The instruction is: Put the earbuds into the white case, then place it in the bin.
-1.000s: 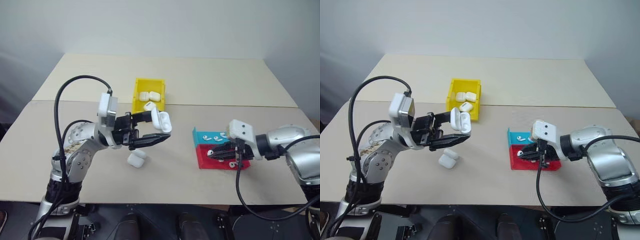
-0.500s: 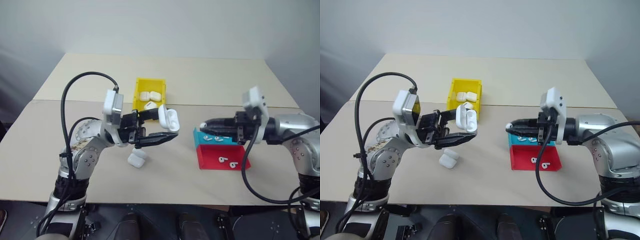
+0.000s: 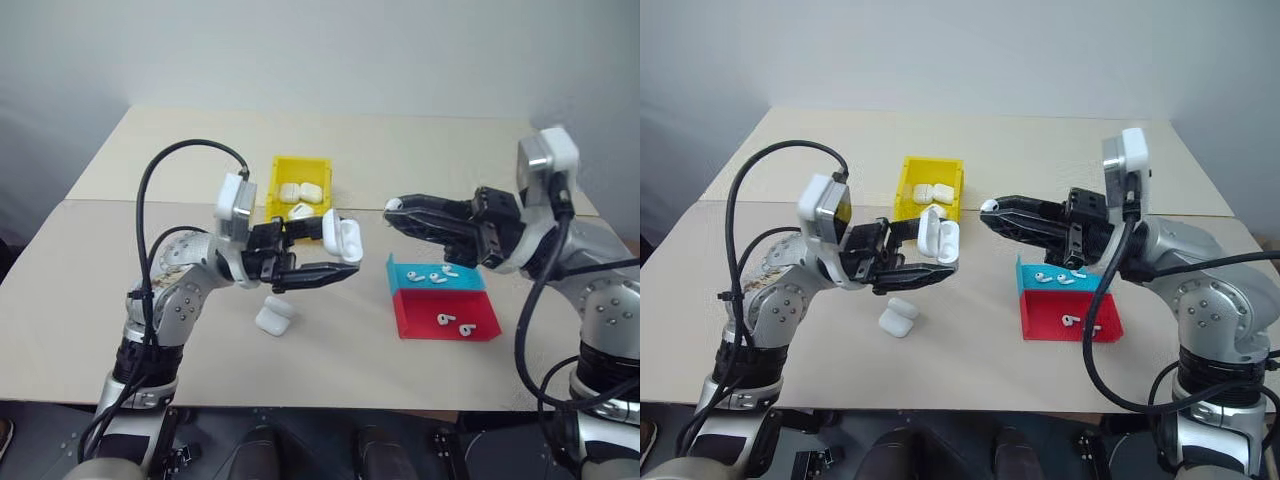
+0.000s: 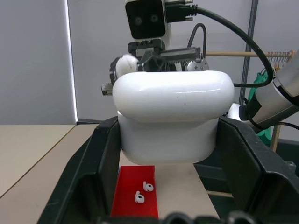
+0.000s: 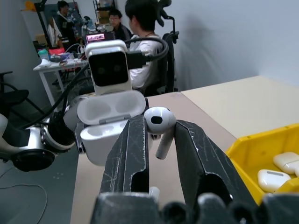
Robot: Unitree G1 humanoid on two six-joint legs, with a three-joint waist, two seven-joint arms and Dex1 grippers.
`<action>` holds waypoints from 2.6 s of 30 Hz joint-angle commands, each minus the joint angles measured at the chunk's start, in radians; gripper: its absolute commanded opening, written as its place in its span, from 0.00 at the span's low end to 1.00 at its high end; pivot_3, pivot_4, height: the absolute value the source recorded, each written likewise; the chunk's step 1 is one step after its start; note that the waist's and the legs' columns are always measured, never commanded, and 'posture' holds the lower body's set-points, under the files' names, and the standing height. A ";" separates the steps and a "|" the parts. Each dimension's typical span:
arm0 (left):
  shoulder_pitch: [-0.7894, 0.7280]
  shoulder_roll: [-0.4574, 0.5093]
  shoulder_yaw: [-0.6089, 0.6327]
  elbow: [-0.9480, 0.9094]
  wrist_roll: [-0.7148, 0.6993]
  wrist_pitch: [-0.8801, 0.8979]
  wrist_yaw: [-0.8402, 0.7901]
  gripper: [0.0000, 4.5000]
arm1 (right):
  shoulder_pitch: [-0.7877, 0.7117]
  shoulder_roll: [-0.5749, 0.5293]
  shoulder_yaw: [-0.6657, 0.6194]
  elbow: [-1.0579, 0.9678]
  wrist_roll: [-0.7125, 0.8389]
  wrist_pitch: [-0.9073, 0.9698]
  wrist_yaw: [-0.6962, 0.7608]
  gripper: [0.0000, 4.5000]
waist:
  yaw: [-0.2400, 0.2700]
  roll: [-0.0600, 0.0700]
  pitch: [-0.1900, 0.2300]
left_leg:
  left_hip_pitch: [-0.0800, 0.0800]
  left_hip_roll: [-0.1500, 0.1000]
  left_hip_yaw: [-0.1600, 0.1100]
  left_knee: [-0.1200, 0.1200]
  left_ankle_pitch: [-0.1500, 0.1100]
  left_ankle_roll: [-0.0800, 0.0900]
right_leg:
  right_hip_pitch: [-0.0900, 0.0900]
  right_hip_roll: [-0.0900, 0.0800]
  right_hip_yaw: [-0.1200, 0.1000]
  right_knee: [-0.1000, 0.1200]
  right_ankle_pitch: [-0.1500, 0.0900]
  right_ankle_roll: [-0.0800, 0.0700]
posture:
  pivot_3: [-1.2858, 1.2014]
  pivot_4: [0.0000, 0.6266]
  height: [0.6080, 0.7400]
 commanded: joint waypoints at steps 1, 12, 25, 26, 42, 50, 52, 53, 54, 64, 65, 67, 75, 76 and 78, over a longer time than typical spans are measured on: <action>-0.003 0.007 -0.001 -0.047 -0.005 0.004 0.002 0.62 | -0.019 -0.008 -0.045 -0.032 0.059 -0.025 -0.027 0.14 | 0.000 0.000 0.000 | 0.000 0.000 0.000 0.000 0.000 0.000 | 0.000 0.000 0.000 0.000 0.000 0.000 | 0.52 0.24 1.00; 0.050 0.010 0.007 -0.105 -0.001 0.007 0.042 0.62 | -0.077 -0.026 -0.011 -0.011 0.103 -0.017 -0.026 0.14 | -0.005 0.000 0.000 | 0.000 0.000 0.000 0.000 0.000 0.001 | 0.000 0.000 0.000 0.000 0.000 0.000 | 0.52 0.24 1.00; 0.009 -0.022 -0.016 -0.049 0.012 -0.011 0.018 0.62 | -0.141 -0.045 0.045 0.029 0.062 -0.016 -0.011 0.14 | -0.003 0.000 0.000 | 0.000 0.000 0.000 0.000 -0.001 0.001 | 0.000 0.000 0.000 -0.001 0.000 0.000 | 0.52 0.24 1.00; 0.005 -0.022 -0.017 -0.043 0.015 -0.014 0.011 0.62 | -0.140 -0.047 0.046 0.023 0.066 -0.012 -0.015 0.14 | -0.003 0.000 0.000 | 0.000 0.000 0.000 0.000 -0.001 0.001 | 0.000 0.000 0.000 0.000 0.000 0.000 | 0.52 0.24 1.00; -0.029 -0.049 -0.034 0.001 0.037 -0.027 -0.023 0.62 | -0.080 -0.031 0.143 -0.043 0.005 -0.033 -0.056 0.14 | -0.004 0.000 0.000 | -0.001 0.000 0.000 0.000 -0.001 0.002 | 0.000 0.000 0.000 -0.001 0.000 0.000 | 0.52 0.24 1.00; -0.033 -0.054 -0.035 0.007 0.048 -0.035 -0.030 0.62 | -0.046 -0.040 0.164 -0.056 -0.044 -0.046 -0.053 0.14 | -0.004 0.000 0.000 | 0.000 0.000 0.000 0.000 -0.001 0.002 | 0.000 0.000 0.000 -0.001 0.000 0.000 | 0.52 0.24 1.00; -0.035 -0.058 -0.037 0.007 0.055 -0.040 -0.030 0.62 | -0.037 -0.046 0.173 -0.060 -0.061 -0.049 -0.047 0.14 | -0.003 0.000 0.000 | -0.001 0.000 0.000 0.000 -0.001 0.002 | 0.000 0.000 0.000 -0.001 0.000 0.000 | 0.52 0.24 1.00; -0.034 -0.058 -0.036 0.007 0.056 -0.040 -0.031 0.62 | -0.036 -0.047 0.177 -0.062 -0.067 -0.051 -0.044 0.14 | -0.003 0.000 0.000 | -0.001 0.000 0.000 0.000 -0.001 0.002 | 0.000 0.000 0.000 -0.001 0.000 0.000 | 0.52 0.24 1.00; -0.035 -0.060 -0.035 0.008 0.057 -0.040 -0.032 0.62 | -0.034 -0.048 0.180 -0.064 -0.074 -0.054 -0.041 0.14 | -0.003 0.000 0.000 | -0.001 0.000 0.000 0.000 -0.001 0.002 | 0.000 0.000 0.000 -0.001 0.000 0.000 | 0.52 0.24 1.00; -0.040 -0.075 -0.028 0.023 0.075 -0.052 -0.034 0.62 | -0.028 -0.075 0.189 -0.066 -0.098 -0.056 -0.004 0.67 | -0.003 0.000 0.000 | -0.001 0.000 0.000 0.000 -0.001 0.002 | 0.000 0.000 0.000 -0.001 0.000 0.000 | 0.52 0.24 1.00; -0.040 -0.076 -0.028 0.024 0.075 -0.052 -0.033 0.62 | -0.028 -0.077 0.189 -0.065 -0.101 -0.058 -0.003 0.74 | -0.003 0.000 0.000 | -0.001 0.000 0.000 0.000 -0.001 0.002 | 0.000 0.000 0.000 -0.001 0.000 0.000 | 0.52 0.24 1.00; -0.039 -0.078 -0.027 0.024 0.077 -0.053 -0.033 0.62 | -0.030 -0.079 0.186 -0.063 -0.104 -0.060 0.000 0.88 | -0.003 0.000 0.000 | 0.000 0.000 0.000 0.000 -0.001 0.002 | 0.000 0.000 0.000 -0.001 0.000 0.000 | 0.52 0.24 1.00; -0.030 -0.088 -0.030 0.024 0.092 -0.060 -0.031 0.62 | -0.049 -0.096 0.134 -0.026 -0.110 -0.075 0.011 0.88 | -0.003 0.000 0.000 | -0.001 0.000 0.000 0.000 -0.001 0.002 | 0.000 0.000 0.000 -0.001 0.000 0.000 | 0.52 0.24 1.00; -0.031 -0.090 -0.034 0.023 0.097 -0.066 -0.030 0.62 | -0.054 -0.116 0.121 -0.010 -0.130 -0.092 0.026 0.88 | -0.003 0.000 0.000 | -0.001 0.000 0.000 0.000 -0.001 0.002 | 0.000 0.000 0.000 -0.001 0.000 0.000 | 0.52 0.24 1.00; -0.040 -0.092 -0.035 0.020 0.097 -0.066 -0.024 0.62 | -0.073 -0.169 0.100 0.047 -0.169 -0.127 0.074 0.88 | -0.001 0.000 0.000 | -0.001 0.000 0.000 0.000 -0.001 0.002 | 0.000 0.000 0.000 -0.001 0.000 0.000 | 0.52 0.24 1.00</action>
